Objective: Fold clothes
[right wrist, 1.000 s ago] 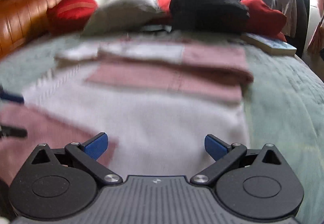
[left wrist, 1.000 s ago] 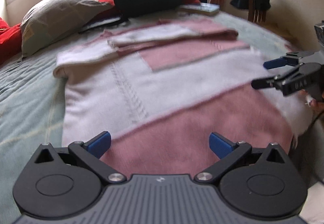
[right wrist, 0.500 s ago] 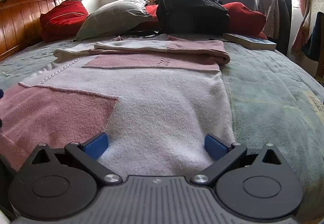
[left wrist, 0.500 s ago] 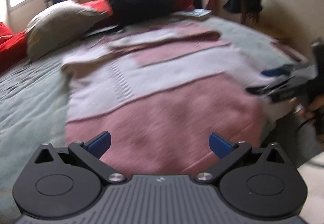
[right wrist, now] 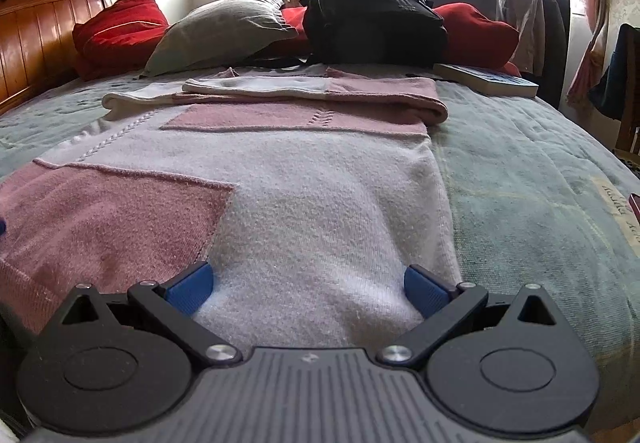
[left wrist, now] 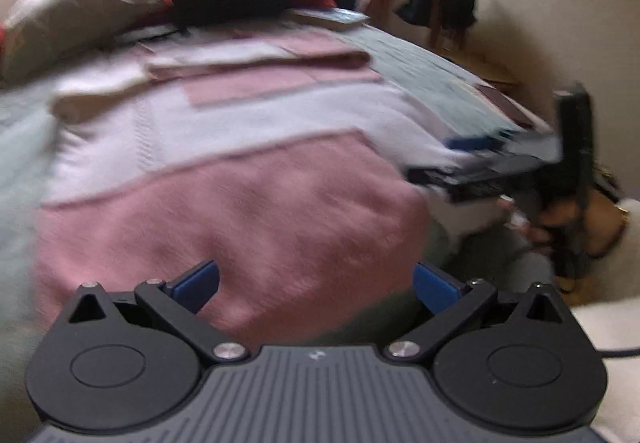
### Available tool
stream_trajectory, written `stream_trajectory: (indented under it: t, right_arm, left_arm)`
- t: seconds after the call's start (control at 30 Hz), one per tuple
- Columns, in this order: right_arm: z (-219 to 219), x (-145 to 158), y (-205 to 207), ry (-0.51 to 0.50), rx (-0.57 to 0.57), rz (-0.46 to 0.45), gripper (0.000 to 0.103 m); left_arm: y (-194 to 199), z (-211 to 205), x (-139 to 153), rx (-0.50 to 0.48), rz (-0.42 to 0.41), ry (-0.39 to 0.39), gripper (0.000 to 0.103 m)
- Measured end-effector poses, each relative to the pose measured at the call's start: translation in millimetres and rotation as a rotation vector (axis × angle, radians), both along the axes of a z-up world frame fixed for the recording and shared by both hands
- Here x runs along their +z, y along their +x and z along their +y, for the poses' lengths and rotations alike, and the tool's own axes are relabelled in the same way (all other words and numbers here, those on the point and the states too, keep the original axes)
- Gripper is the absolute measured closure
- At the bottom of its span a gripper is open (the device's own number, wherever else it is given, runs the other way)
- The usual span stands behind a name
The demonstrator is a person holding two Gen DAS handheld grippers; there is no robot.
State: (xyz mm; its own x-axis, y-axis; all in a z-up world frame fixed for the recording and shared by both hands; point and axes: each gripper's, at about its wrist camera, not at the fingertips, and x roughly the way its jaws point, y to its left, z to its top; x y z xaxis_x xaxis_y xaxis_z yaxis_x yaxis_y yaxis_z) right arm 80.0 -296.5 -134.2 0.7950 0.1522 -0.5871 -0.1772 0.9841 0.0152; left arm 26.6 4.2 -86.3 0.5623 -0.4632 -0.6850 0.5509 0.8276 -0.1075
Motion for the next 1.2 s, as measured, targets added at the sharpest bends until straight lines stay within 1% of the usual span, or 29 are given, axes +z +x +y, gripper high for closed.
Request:
stream_trajectory:
  t: [0.07,0.1,0.17,0.27,0.37,0.5,0.6,0.67,0.73,0.77,0.83,0.9,1.0,1.1,1.13,1.2]
  right_arm:
    - [2,4,-1,0.005,-0.005,0.004,0.000]
    - [3,6,-2,0.006,-0.004,0.005,0.000]
    - [6,9,-4,0.005,0.009,0.003,0.000]
    - [12,15,-6,-0.009,0.023,-0.014,0.000]
    - [18,22,-5,0.009,0.047,-0.029,0.000]
    - [32,34,4,0.032,0.118,-0.045,0.000]
    - [44,32,15,0.011,0.147,-0.038,0.000]
    - [51,27,23,0.001,0.152,-0.017,0.000]
    - [54,15,29,-0.018,0.141,0.033,0.000]
    - [54,10,28,-0.028,0.139,0.044,0.000]
    - [52,5,19,-0.046,0.149,0.015,0.000]
    - [46,5,12,-0.035,0.151,0.016,0.000]
    - [37,15,10,-0.003,0.149,0.021,0.000]
    - [31,22,15,-0.028,0.118,-0.004,0.000]
    - [30,23,19,-0.038,0.104,-0.006,0.000]
    - [26,18,24,-0.048,0.075,0.013,0.000]
  left_arm:
    - [8,9,-4,0.079,-0.005,0.047,0.001]
    - [13,14,-9,0.125,0.023,0.063,0.001]
    - [19,23,-17,0.182,0.093,0.063,0.001]
    - [12,29,-11,0.176,0.108,0.039,0.001]
    - [10,35,-4,0.189,0.111,0.022,0.001]
    - [24,39,5,0.220,0.058,0.029,0.001]
    - [39,37,-2,0.236,0.073,0.053,0.001]
    - [44,36,-9,0.239,0.099,0.053,0.001]
    - [42,39,-12,0.245,0.094,0.037,0.001]
    - [40,41,-11,0.239,0.090,0.024,0.001]
    - [40,45,-6,0.228,0.091,0.000,0.001]
    - [45,47,1,0.232,0.076,-0.018,0.001]
    - [59,37,12,0.212,0.021,-0.019,0.001]
    - [71,21,17,0.161,-0.038,-0.031,0.001]
    - [74,15,16,0.142,-0.047,-0.035,0.001]
    - [79,2,10,0.106,-0.026,-0.037,0.001]
